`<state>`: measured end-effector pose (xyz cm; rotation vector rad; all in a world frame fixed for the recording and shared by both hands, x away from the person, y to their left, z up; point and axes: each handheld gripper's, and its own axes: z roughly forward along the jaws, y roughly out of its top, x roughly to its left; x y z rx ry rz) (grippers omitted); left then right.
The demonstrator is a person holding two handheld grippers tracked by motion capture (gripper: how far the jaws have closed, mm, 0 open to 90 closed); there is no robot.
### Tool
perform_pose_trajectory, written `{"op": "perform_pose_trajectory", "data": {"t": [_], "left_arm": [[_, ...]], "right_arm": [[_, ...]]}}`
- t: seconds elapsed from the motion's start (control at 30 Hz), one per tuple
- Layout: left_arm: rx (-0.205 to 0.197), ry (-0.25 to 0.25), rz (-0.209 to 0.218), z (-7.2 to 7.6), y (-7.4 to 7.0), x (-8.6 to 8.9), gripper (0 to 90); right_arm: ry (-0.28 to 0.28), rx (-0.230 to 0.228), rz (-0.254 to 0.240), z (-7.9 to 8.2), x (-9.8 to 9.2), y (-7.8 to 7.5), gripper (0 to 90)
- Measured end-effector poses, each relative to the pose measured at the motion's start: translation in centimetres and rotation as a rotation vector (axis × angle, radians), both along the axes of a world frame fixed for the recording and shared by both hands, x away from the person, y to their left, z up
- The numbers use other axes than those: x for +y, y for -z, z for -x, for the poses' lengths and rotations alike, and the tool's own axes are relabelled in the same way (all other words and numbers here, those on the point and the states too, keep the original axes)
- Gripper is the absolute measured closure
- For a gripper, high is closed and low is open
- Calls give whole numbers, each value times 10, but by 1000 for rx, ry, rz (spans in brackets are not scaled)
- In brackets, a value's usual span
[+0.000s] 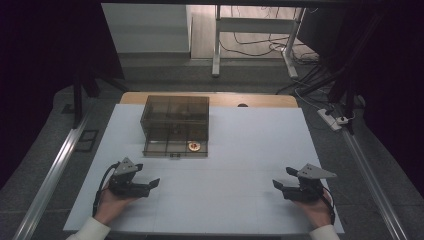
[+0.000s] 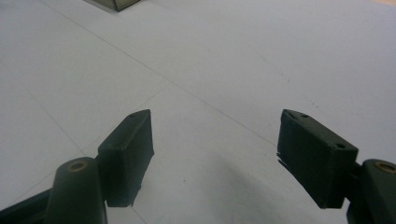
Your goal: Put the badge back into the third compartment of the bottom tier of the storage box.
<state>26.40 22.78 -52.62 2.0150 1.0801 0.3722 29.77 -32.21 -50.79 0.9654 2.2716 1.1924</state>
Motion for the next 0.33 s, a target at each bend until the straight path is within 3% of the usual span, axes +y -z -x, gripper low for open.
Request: {"op": "perform_pose_trajectory", "data": {"t": [0.33], "left_arm": [[3,-2,-3,-1,1,0,122]], "right_arm": [[-27,1,4,1,2,1,260]]}}
